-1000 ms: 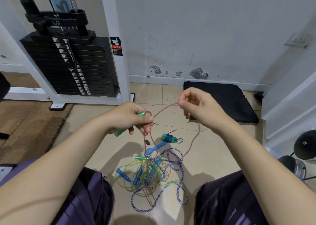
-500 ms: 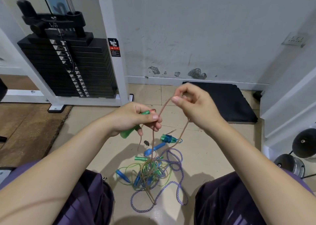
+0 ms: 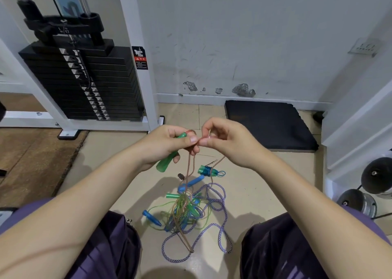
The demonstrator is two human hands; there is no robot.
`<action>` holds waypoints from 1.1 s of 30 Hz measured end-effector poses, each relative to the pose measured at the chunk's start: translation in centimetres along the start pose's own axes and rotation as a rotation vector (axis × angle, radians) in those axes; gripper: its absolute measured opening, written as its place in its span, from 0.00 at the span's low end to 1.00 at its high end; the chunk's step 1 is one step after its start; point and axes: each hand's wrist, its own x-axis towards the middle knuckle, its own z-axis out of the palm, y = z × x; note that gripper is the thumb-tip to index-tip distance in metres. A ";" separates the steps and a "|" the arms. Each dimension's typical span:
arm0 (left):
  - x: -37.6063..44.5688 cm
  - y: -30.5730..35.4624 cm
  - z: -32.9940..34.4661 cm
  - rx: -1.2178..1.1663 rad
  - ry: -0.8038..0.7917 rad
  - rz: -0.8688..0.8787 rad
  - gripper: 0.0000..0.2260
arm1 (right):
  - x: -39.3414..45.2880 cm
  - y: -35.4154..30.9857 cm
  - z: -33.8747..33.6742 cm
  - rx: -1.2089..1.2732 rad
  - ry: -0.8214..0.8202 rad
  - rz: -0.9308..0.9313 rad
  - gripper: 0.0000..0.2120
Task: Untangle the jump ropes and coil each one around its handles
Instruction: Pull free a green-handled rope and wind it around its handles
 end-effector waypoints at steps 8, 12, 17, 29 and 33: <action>0.0 -0.7 -0.5 0.240 -0.031 -0.129 0.05 | -0.1 -0.8 -1.5 0.192 0.158 0.028 0.06; 0.1 -0.2 -0.4 0.096 0.025 -0.060 0.06 | -0.1 -0.1 -1.1 0.176 0.006 0.047 0.13; 0.0 -0.2 0.0 0.093 0.017 -0.020 0.07 | -0.1 0.1 -0.5 0.094 -0.048 0.036 0.09; 0.1 -0.4 -1.7 0.261 0.011 -0.123 0.06 | 0.0 0.2 -1.4 0.153 0.125 -0.010 0.07; 0.1 -0.1 -1.1 0.106 0.013 -0.044 0.09 | -0.3 0.2 -1.1 0.139 -0.029 0.031 0.14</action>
